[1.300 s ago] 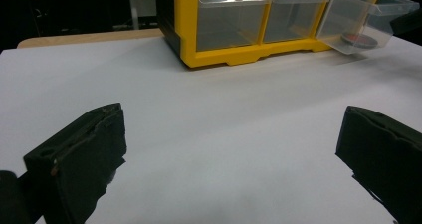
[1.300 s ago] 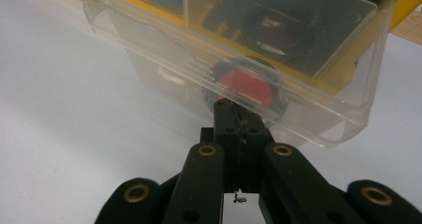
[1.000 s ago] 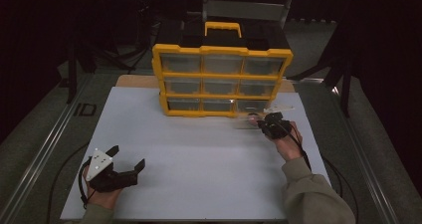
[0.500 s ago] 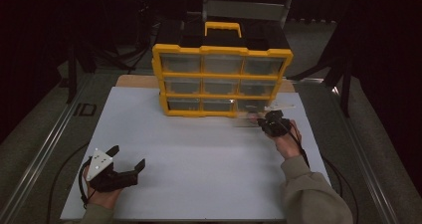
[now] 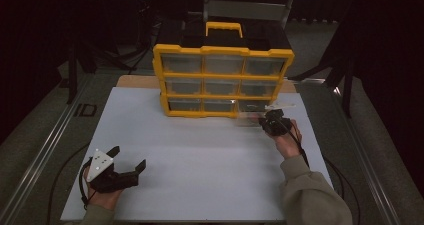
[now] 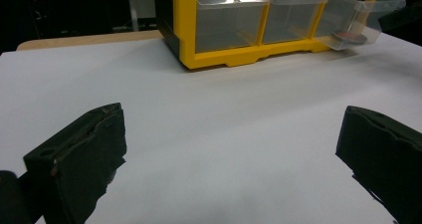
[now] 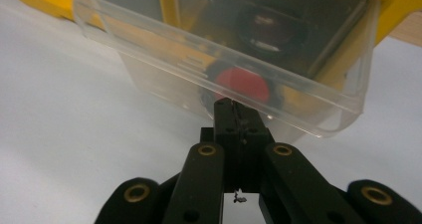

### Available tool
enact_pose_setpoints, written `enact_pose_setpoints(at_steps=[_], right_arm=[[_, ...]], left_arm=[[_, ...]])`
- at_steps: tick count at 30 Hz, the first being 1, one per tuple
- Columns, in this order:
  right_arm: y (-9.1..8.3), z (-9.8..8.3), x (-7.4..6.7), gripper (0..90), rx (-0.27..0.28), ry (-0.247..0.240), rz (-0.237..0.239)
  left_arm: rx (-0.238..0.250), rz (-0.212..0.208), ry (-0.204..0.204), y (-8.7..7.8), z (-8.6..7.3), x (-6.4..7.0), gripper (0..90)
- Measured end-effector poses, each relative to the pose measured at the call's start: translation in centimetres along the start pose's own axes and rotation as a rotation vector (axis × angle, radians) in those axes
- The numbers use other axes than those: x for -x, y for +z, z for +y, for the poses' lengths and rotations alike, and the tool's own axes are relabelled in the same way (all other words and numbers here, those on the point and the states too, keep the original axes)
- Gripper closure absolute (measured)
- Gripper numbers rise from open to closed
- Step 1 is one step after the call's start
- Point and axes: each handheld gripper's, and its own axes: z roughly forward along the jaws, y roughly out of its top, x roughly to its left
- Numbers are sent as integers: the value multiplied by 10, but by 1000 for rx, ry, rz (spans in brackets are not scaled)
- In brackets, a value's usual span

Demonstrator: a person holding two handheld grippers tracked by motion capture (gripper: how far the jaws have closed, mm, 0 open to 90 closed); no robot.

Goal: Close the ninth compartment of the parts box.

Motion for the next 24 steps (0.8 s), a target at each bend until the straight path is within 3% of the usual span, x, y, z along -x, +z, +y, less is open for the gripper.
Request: enact_pose_setpoints(at_steps=[4,13,24], right_arm=[[-1,10,-1,899,-7,-13,-27],[4,12,4,898,-7,30,-9],[9,15,6,898,-5,27,-15]], left_arm=[[3,1,-2,-1,0,0,1],[3,-1,-3,-1,0,-1,1],[0,0,0,0,0,0,1]])
